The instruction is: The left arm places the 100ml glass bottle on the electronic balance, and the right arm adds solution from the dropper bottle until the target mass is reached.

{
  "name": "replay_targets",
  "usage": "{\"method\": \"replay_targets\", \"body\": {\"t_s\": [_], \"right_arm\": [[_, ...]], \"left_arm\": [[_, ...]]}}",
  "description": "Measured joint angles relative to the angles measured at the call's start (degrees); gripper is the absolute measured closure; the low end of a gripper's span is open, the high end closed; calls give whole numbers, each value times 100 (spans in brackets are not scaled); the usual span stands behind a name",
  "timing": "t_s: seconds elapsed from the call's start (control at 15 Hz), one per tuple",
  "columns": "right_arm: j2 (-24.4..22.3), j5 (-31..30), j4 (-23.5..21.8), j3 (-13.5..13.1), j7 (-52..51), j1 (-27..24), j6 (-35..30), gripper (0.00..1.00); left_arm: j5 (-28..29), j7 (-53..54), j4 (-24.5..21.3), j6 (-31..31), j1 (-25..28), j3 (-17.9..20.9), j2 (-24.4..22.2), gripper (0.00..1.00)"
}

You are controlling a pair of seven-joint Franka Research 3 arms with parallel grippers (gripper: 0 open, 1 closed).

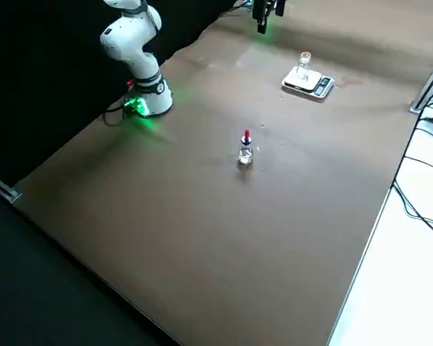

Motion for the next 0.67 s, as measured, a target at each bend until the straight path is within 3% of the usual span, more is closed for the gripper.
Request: {"method": "replay_targets", "body": {"t_s": [0.67], "right_arm": [[-40,-6,-137,-7,-21,-1,151,0]], "left_arm": [[-414,-630,-206,82,341,15,-154,0]]}}
